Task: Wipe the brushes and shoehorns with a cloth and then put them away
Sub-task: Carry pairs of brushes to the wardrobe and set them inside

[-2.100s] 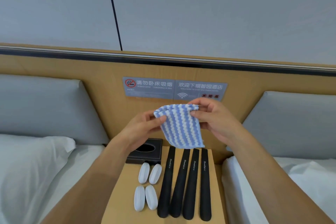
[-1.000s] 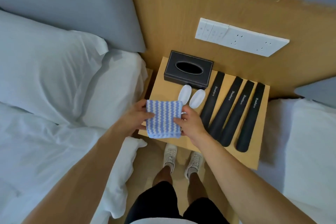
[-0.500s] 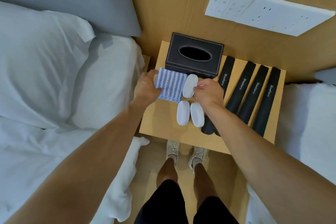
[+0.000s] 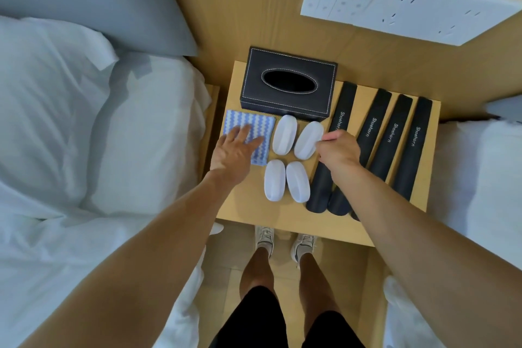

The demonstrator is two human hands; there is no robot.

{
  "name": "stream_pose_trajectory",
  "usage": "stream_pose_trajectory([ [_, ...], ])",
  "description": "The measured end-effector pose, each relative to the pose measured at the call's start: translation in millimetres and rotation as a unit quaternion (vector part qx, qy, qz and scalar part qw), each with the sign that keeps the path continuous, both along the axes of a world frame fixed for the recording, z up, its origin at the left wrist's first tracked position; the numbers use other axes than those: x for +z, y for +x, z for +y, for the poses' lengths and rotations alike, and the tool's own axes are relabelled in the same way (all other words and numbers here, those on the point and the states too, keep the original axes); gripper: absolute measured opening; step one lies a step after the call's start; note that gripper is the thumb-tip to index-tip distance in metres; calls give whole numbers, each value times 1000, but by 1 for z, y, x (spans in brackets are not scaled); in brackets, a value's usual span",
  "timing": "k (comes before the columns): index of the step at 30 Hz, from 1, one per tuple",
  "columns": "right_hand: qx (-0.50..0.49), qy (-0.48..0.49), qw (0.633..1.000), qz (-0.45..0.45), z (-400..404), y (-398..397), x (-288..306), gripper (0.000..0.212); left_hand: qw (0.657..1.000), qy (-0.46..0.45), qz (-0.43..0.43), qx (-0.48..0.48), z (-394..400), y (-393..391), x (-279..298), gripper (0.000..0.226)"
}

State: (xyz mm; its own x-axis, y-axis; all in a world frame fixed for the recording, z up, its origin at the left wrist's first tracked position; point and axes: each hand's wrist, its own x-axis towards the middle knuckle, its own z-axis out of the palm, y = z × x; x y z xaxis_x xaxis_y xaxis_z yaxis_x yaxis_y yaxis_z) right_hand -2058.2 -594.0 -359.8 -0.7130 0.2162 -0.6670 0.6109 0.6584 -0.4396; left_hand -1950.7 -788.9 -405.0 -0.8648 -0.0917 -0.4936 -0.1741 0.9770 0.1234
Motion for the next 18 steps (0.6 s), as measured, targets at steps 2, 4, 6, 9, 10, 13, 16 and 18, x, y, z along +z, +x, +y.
stream_pose_trajectory([
  [2, -24, -17, 999, -27, -5, -4, -3, 28, 998, 26, 34, 47, 5, -8, 10, 59],
  [4, -58, -38, 996, -57, -10, -8, -6, 33, 980, 107, 82, 149, 16, -24, 22, 48],
  [6, -105, -70, 988, -89, -12, -12, -7, 41, 942, 202, 89, 253, 31, -45, 33, 38],
  [9, -166, -138, 968, -130, -13, -14, -4, 45, 901, 264, 20, 343, 49, -73, 40, 35],
  [10, -183, -161, 960, -138, -12, -14, -2, 45, 881, 286, 0, 376, 53, -79, 41, 36],
  [13, -215, -205, 944, -143, -8, -12, 7, 40, 842, 320, -12, 435, 60, -87, 42, 32],
  [16, -221, -219, 942, -126, -1, -11, 23, 39, 826, 322, -10, 462, 62, -89, 55, 37],
  [18, -222, -221, 944, -102, 7, -9, 38, 40, 815, 331, -1, 475, 66, -90, 73, 37],
])
